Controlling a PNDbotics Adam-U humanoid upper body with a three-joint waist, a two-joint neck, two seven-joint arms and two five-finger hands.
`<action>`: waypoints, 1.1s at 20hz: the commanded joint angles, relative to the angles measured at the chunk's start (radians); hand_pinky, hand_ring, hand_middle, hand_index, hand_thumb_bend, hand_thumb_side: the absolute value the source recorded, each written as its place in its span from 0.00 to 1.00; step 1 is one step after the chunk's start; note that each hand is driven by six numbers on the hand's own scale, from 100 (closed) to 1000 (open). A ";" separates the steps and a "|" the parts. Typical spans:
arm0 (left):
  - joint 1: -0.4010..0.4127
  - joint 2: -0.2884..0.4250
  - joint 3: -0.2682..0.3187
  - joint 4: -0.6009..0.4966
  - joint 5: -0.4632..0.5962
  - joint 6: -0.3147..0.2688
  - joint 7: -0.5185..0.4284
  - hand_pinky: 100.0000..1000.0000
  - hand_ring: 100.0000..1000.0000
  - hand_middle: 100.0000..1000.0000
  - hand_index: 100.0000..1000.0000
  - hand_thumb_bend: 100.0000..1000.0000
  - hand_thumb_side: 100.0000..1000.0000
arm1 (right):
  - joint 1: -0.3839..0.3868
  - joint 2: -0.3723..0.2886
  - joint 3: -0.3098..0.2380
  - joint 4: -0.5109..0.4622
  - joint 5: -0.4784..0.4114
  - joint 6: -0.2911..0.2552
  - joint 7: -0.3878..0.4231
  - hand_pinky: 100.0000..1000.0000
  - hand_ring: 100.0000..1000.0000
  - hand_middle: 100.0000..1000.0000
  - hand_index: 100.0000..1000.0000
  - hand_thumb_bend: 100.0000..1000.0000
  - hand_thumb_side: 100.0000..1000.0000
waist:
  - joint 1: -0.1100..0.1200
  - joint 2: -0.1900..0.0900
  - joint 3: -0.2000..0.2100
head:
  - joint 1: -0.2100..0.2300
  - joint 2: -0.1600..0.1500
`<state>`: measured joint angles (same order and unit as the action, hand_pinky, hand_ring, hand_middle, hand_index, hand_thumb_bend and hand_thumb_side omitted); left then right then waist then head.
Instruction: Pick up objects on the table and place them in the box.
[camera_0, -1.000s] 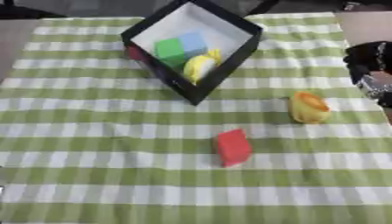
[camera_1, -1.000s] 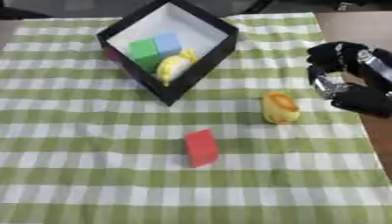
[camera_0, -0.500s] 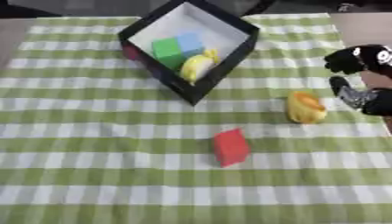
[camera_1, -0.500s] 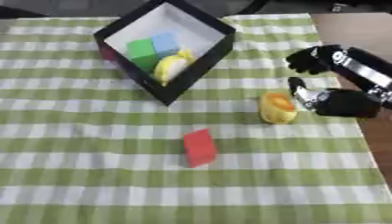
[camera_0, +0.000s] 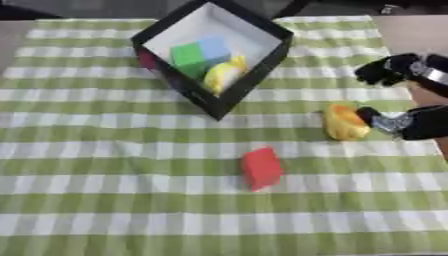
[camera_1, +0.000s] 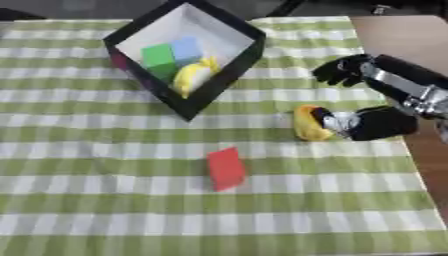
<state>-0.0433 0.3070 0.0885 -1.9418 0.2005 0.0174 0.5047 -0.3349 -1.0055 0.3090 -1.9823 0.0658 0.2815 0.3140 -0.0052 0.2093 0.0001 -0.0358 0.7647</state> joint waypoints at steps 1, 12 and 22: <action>-0.002 0.007 0.000 -0.013 0.004 0.001 -0.002 0.84 0.77 0.76 0.84 0.21 0.70 | -0.014 -0.038 0.000 0.000 0.005 0.018 0.029 0.83 0.83 0.77 0.86 0.27 0.14 | -0.013 -0.011 0.000 | -0.006 0.002; -0.007 0.008 -0.002 -0.017 0.003 -0.005 0.000 0.84 0.77 0.76 0.84 0.20 0.71 | -0.033 -0.023 0.021 0.068 0.055 0.049 0.084 0.84 0.83 0.77 0.86 0.35 0.00 | -0.007 -0.002 0.008 | -0.021 -0.005; -0.017 0.001 -0.006 -0.014 0.007 -0.006 -0.001 0.84 0.77 0.76 0.84 0.18 0.73 | -0.049 0.012 0.047 0.148 0.130 0.031 0.077 0.84 0.83 0.77 0.86 0.36 0.03 | -0.001 0.021 0.027 | -0.035 -0.021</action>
<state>-0.0526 0.2982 0.0824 -1.9416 0.2020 0.0146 0.5056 -0.3702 -0.9762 0.3629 -1.8408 0.1819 0.3190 0.3911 -0.0052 0.2292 0.0273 -0.0666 0.7547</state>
